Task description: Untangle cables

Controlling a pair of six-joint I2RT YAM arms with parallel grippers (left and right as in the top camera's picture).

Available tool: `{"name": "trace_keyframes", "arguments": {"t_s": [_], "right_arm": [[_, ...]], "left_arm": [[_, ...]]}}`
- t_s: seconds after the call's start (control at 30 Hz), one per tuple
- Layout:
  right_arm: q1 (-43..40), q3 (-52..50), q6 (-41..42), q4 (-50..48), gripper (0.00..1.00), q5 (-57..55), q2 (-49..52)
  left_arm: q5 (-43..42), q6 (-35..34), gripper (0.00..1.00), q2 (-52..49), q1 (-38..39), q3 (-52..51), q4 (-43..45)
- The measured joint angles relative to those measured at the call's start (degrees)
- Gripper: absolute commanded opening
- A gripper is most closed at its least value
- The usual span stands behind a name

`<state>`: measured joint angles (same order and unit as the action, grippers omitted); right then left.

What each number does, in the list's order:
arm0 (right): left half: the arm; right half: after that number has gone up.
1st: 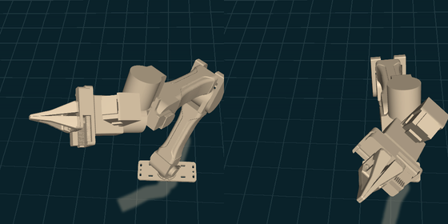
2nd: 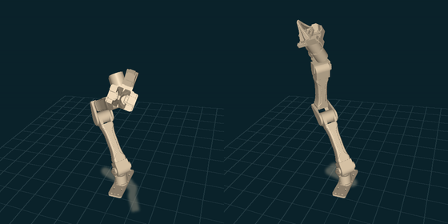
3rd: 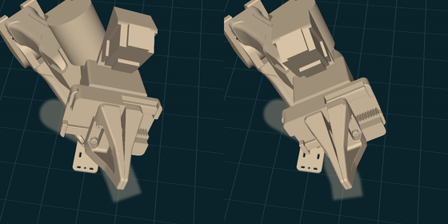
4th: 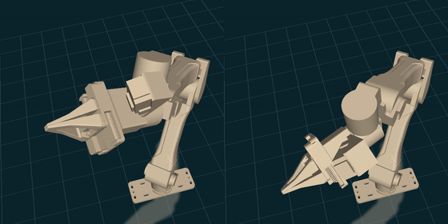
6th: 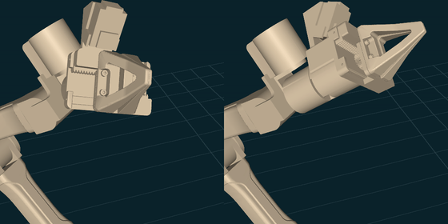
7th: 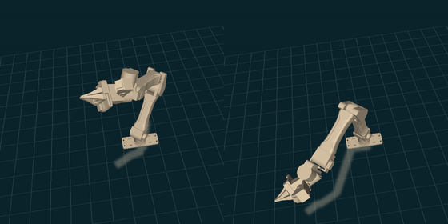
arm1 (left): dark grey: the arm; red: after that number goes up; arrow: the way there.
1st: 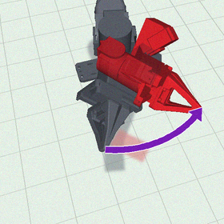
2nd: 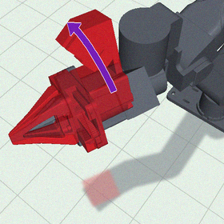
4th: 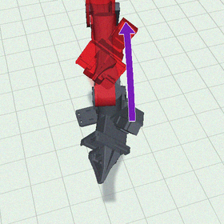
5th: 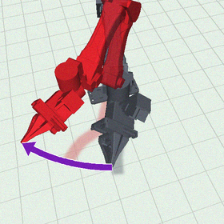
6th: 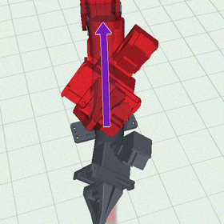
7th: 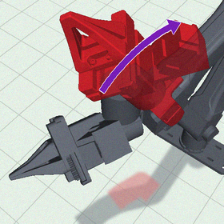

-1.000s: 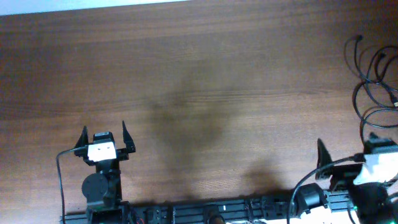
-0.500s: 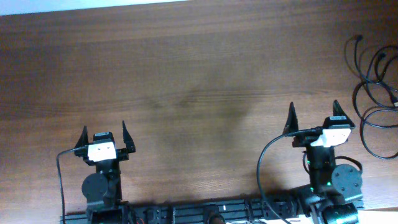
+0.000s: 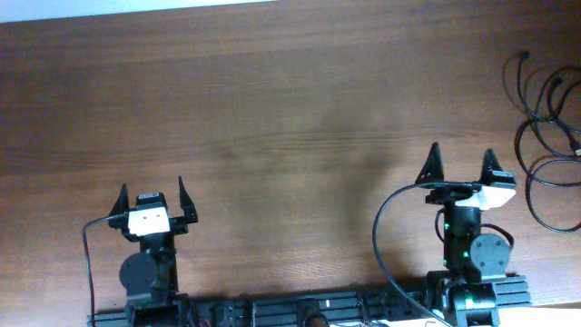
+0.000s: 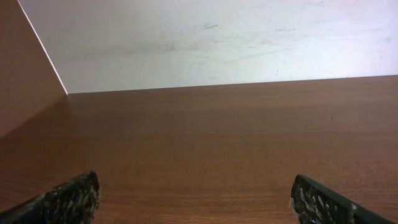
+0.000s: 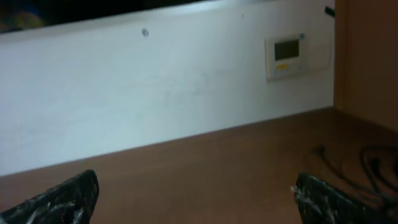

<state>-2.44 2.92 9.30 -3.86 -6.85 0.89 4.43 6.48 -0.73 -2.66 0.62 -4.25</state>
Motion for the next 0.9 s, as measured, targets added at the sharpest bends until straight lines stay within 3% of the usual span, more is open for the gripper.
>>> {"name": "trace_keyframes", "arguments": {"t_s": [0.3,0.47,0.9], "right_arm": [[0.00,-2.34,-8.39,-0.46,0.99,4.70,0.00],[0.00,-2.32,-14.27,7.39,0.99,7.67,-0.20],[0.00,-2.32,-14.01,7.96,0.99,8.92,-0.20]], "left_arm": [[0.00,0.00,0.99,0.00,0.00,0.00,0.00],[0.00,-0.02,0.99,0.00,0.00,0.00,0.00],[0.00,0.00,0.99,0.00,0.00,0.00,0.00]]}}
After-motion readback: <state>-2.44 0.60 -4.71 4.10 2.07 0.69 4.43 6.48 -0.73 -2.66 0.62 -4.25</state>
